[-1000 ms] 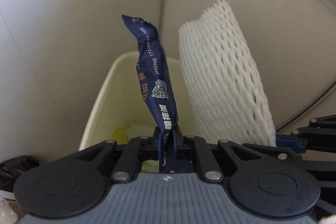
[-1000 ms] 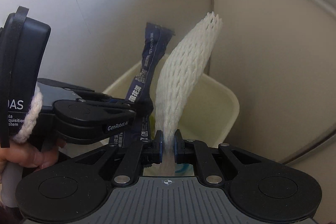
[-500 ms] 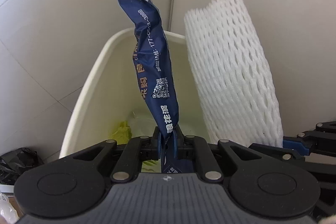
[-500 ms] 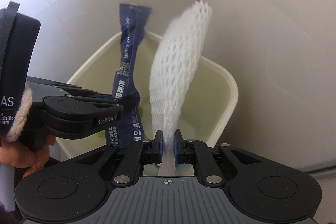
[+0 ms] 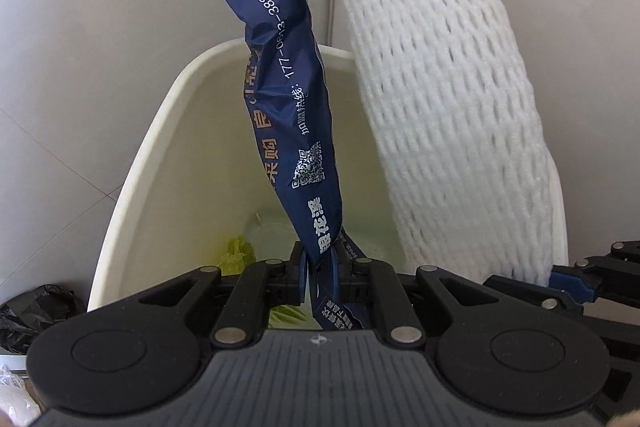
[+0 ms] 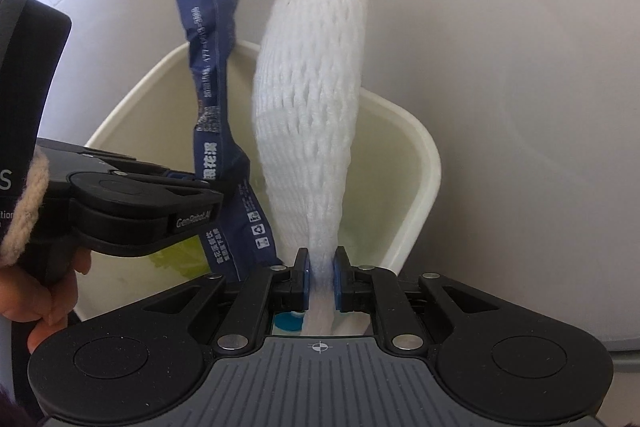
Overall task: Collect trash
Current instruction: 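Open the left gripper over the bin while the right gripper opens, dropping the net, then raise both open grippers away from the bin toward the counter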
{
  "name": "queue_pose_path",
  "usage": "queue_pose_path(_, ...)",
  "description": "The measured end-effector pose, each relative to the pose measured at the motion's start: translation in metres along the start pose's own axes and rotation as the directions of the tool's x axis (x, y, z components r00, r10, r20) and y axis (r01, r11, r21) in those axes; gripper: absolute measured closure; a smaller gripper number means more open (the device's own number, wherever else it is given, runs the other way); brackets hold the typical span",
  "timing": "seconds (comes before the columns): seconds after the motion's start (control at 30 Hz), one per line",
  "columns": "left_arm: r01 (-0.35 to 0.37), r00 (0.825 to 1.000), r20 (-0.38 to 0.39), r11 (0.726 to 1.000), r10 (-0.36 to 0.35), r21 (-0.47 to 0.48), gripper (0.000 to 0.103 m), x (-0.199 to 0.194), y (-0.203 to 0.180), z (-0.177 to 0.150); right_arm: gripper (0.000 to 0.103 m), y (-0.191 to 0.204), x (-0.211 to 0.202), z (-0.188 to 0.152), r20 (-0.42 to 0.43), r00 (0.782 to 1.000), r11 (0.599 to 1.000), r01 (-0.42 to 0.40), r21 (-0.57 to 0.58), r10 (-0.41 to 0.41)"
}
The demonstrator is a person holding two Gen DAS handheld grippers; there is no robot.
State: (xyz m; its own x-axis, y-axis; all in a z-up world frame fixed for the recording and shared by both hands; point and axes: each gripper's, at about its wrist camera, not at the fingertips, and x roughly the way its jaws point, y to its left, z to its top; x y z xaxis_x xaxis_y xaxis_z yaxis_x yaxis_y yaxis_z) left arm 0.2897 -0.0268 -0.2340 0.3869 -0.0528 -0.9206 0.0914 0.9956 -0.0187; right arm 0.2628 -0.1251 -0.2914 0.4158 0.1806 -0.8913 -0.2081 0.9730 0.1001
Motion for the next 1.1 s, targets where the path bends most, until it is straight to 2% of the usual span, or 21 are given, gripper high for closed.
queue_pose_path(0.17,-0.013,1.000,-0.011,1.000,0.013,0.002,0.092,0.015,-0.002,-0.004,0.088,0.003,0.001,-0.005,0.001,1.000,1.000,0.008,0.007,-0.008)
queue_pose_path(0.27,-0.026,1.000,-0.009,1.000,0.026,0.004,0.082,0.017,-0.003,-0.004,0.087,0.006,0.003,-0.006,0.000,1.000,1.000,0.013,0.012,-0.013)
queue_pose_path(0.43,-0.028,1.000,-0.012,1.000,0.028,0.013,0.072,0.015,-0.003,-0.007,0.070,0.010,-0.002,-0.009,0.000,1.000,1.000,-0.016,0.013,0.016)
queue_pose_path(0.57,-0.023,1.000,-0.014,1.000,0.023,0.009,0.069,0.016,-0.002,-0.012,0.057,0.017,-0.006,-0.010,0.009,1.000,1.000,-0.009,-0.009,0.009)
queue_pose_path(1.0,-0.012,1.000,0.003,1.000,0.012,-0.001,0.060,0.001,0.011,-0.011,0.056,0.018,-0.016,-0.015,0.025,1.000,1.000,-0.009,-0.011,0.009)
queue_pose_path(1.1,-0.003,1.000,0.016,1.000,0.003,0.000,0.056,0.002,0.015,-0.015,0.052,0.019,-0.027,-0.018,0.040,0.999,1.000,-0.013,-0.020,0.014)
